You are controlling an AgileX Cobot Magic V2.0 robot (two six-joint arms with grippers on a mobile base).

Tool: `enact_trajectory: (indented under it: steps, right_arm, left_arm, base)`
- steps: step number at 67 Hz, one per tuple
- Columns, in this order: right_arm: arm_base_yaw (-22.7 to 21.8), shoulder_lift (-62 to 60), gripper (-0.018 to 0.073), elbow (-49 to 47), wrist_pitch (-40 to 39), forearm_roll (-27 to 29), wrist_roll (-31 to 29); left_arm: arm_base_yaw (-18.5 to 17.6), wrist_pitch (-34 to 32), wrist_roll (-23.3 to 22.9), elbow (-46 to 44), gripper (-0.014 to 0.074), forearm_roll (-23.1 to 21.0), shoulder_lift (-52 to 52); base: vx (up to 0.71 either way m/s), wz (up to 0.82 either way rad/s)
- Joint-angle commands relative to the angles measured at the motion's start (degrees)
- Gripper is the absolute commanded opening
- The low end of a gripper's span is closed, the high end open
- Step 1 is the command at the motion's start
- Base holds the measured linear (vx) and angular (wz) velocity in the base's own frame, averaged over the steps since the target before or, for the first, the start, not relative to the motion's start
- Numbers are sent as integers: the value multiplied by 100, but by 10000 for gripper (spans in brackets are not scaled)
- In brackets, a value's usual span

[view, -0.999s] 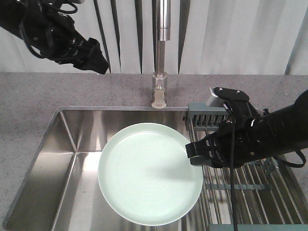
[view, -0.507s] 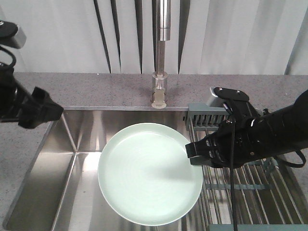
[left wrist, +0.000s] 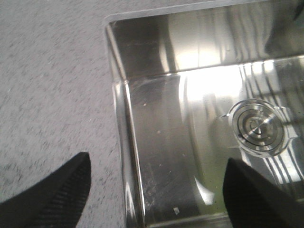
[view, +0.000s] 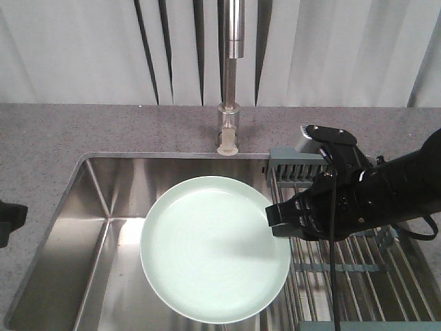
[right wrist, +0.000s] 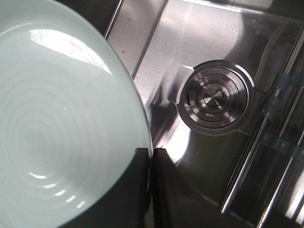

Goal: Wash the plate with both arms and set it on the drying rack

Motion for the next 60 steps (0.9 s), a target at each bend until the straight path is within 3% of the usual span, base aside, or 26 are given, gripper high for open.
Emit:
enact_trajectory:
  steps: [1, 31, 60]
  right_arm:
    - [-9, -187, -1, -176, -131, 159, -40]
    - [-9, -187, -1, -176, -126, 159, -39]
    - [-9, -187, -1, -176, -133, 159, -39]
  left_arm:
    - [-4, -332, -307, 79, 534, 99, -366]
    - [-4, -211, -338, 930, 534, 85, -1680]
    - [-4, -204, -336, 1083, 534, 85, -1855]
  base:
    - [0, 0]
    - [0, 0]
    - [0, 0]
